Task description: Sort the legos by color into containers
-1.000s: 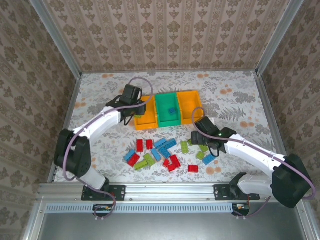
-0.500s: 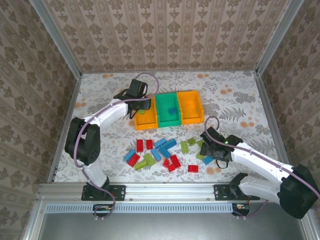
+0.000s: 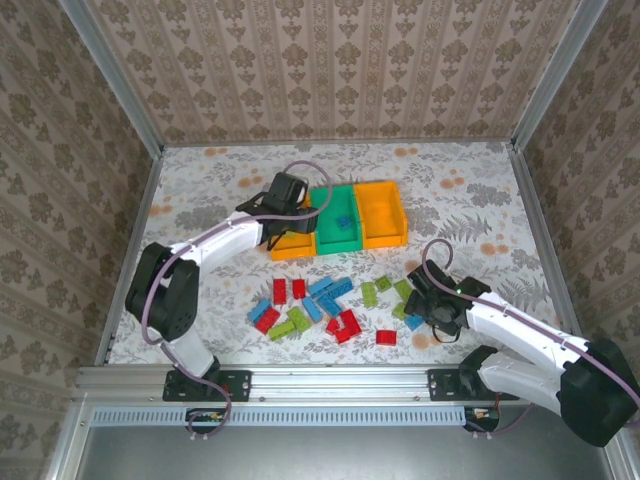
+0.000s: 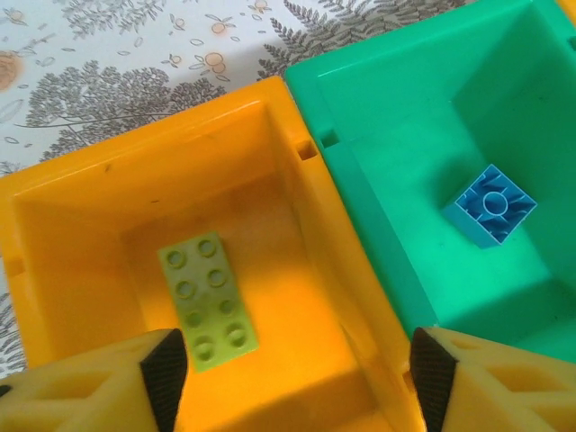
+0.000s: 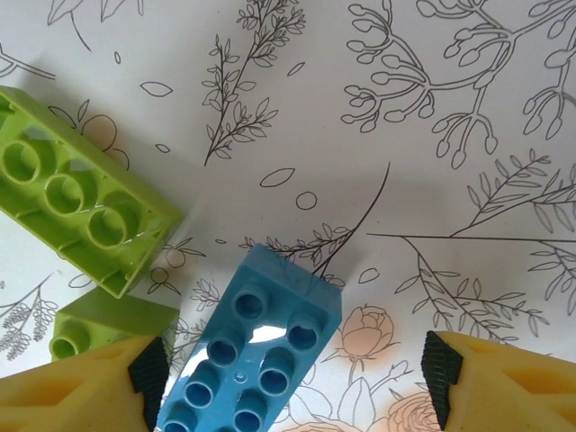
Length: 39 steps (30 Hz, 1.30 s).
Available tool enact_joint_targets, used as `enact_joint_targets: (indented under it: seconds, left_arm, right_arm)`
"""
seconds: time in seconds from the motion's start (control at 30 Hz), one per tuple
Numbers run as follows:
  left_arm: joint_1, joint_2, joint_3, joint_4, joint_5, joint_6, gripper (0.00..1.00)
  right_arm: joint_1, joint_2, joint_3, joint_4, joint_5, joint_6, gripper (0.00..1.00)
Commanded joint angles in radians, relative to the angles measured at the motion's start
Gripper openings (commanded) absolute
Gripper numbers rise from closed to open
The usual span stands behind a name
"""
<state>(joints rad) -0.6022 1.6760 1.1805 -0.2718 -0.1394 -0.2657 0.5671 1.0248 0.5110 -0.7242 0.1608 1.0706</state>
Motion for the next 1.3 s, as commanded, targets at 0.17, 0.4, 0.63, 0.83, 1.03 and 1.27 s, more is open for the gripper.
enact_joint_targets:
  seconds: [0.17, 0.4, 0.63, 0.83, 1.03, 1.27]
  left_arm:
    - [-0.031, -0.149, -0.119, 0.085, -0.027, 0.007, 0.78]
    - [-0.041, -0.19, -0.18, 0.094, -0.032, -0.003, 0.8]
    - [-0.044, -0.184, -0.196, 0.098, -0.025, -0.015, 0.8]
    - [-0.045, -0.184, -0.201, 0.102, -0.025, -0.021, 0.8]
    - [-0.044, -0.199, -0.209, 0.094, -0.041, -0.019, 0.8]
    - [-0.045, -0.218, -0.225, 0.089, -0.061, -0.019, 0.81]
  right_arm:
    - [-0.016, -0.002, -0.045, 0.055, -0.025, 0.058, 0.72]
    - [-0.018, 0.023, -0.06, 0.075, -0.02, 0.07, 0.67]
    - [-0.04, 0.006, -0.063, 0.07, 0.003, 0.059, 0.53]
    - [-0.066, 0.019, -0.057, 0.091, -0.024, 0.028, 0.42]
    - [-0.067, 0.037, -0.054, 0.101, -0.036, 0.017, 0.41]
    - [-0.067, 0.053, -0.08, 0.127, -0.042, 0.021, 0.4]
